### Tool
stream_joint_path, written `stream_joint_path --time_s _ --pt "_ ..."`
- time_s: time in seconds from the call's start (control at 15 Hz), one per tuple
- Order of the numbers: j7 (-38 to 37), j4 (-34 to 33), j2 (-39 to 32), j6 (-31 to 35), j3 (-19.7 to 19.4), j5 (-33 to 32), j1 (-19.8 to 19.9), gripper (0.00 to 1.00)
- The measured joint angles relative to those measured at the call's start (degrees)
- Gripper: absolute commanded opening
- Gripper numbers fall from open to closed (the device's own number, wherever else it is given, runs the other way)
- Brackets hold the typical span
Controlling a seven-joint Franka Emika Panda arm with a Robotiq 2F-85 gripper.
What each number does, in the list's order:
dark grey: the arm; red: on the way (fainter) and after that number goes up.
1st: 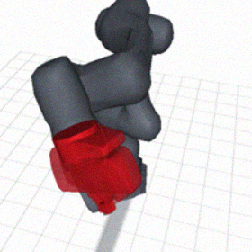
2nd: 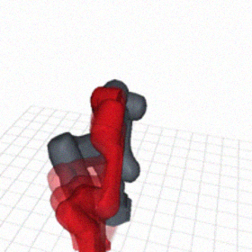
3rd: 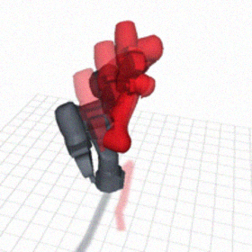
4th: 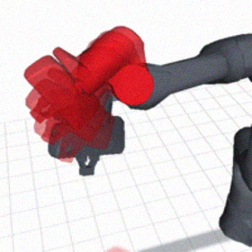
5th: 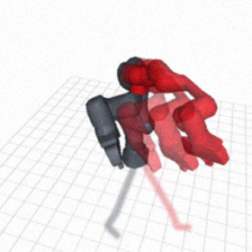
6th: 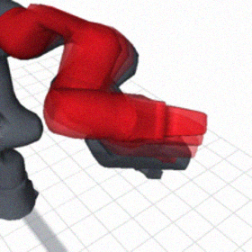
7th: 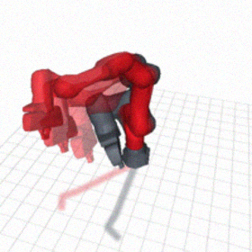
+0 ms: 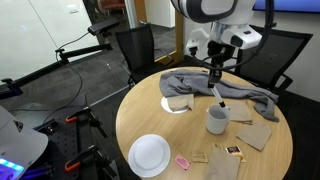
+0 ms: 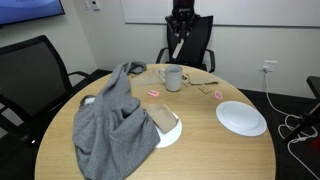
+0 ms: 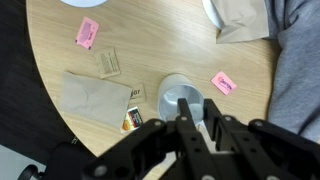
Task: Take the marker out of the cup and place it on the table
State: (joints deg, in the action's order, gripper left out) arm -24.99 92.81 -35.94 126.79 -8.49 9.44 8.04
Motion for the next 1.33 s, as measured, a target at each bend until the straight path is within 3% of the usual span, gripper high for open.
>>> stream_joint_path --time_s 0.6,0.67,1.0,1.07,1.33 --pt "0.0 26.0 21.8 5.0 -1.2 -10.1 -5.3 0.05" --pt "-0.1 28.8 23.8 6.1 -1.1 -10.4 -5.6 0.2" --pt "-0.1 29.3 23.9 6.3 -1.0 -10.4 -5.5 0.2" --pt "-0.1 29.3 23.8 6.3 -1.0 -10.4 -5.5 0.05" --pt "-0.7 29.3 23.4 7.1 -1.0 -11.7 -5.6 0.05"
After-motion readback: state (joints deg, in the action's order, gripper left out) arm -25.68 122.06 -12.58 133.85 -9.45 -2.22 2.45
